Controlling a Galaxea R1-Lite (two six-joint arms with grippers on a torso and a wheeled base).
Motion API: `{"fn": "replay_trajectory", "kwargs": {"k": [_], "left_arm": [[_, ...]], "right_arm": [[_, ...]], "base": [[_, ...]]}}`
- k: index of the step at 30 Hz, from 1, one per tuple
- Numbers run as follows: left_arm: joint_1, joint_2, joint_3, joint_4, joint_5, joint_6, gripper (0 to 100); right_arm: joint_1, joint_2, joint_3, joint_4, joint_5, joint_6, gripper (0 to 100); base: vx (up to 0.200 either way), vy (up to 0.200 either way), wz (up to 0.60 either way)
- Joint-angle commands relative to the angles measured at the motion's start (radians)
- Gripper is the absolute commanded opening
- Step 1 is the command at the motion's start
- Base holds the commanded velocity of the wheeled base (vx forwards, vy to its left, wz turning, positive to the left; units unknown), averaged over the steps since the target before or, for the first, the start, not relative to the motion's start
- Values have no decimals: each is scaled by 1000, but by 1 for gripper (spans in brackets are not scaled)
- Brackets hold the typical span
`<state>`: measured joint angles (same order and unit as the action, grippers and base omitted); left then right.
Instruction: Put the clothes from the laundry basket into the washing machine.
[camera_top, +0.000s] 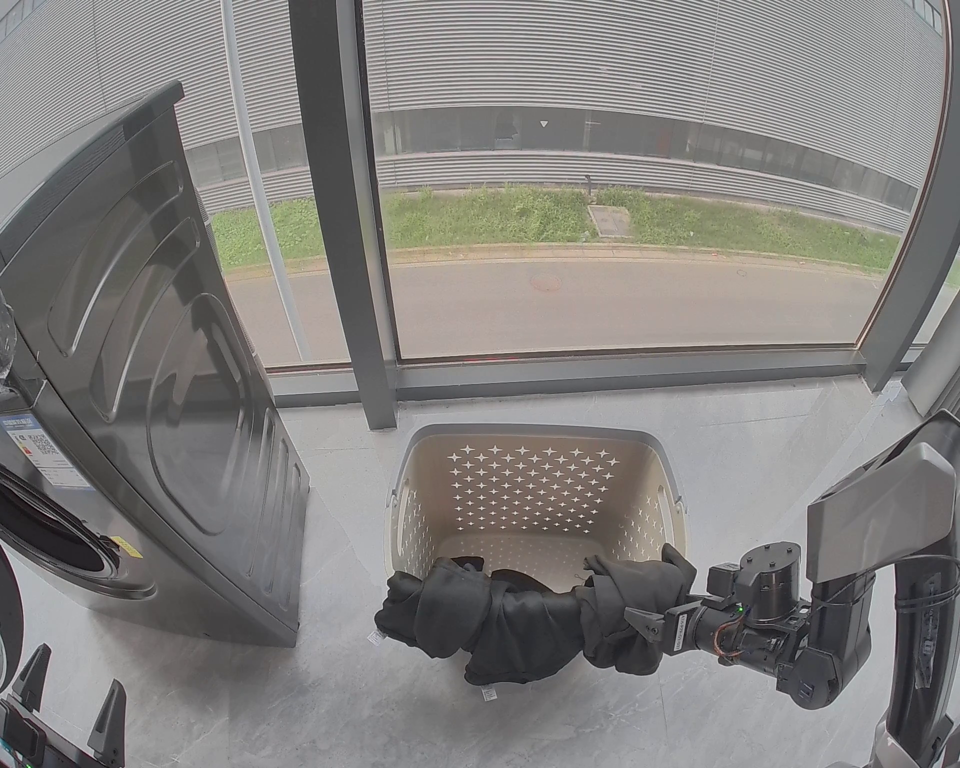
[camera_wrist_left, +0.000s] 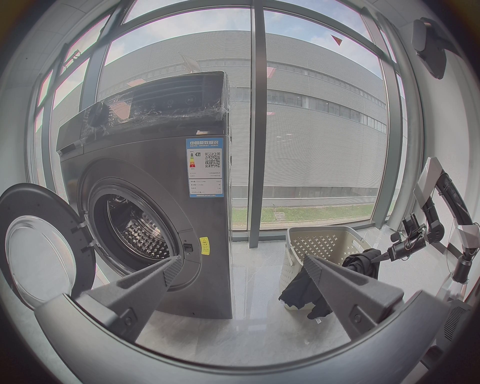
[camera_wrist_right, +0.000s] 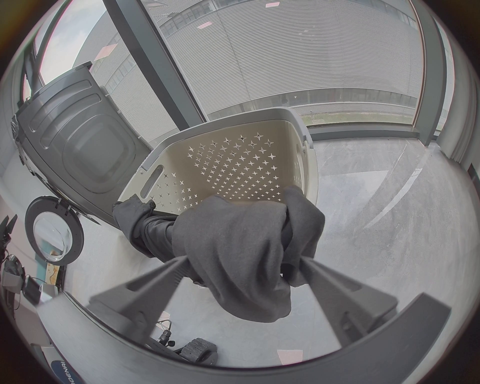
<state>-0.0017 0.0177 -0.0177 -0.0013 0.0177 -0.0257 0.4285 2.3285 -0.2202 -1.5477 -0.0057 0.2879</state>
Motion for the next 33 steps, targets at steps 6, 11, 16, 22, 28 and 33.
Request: {"fn": "replay_trajectory", "kwargs": {"k": [6, 11, 16, 22, 28, 33], "left_arm": [[0, -18, 16, 0, 1, 0, 100], [0, -18, 16, 0, 1, 0, 100], [0, -18, 16, 0, 1, 0, 100], [0, -18, 16, -2, -1, 0, 100], [0, -18, 16, -2, -1, 0, 100], [0, -18, 16, 0, -1, 0, 100]], "right_arm": [[9, -32, 13, 0, 10, 10, 0], [21, -94, 36, 0, 13, 37, 0], [24, -181, 88, 0, 49, 43, 0], [24, -316, 167, 1, 148, 40, 0], [26, -442, 213, 1, 216, 33, 0], [50, -525, 220, 1, 242, 31, 0]], "base": [[0, 0, 0], [0, 0, 0], [0, 0, 0], [0, 0, 0], [0, 0, 0], [0, 0, 0]]}}
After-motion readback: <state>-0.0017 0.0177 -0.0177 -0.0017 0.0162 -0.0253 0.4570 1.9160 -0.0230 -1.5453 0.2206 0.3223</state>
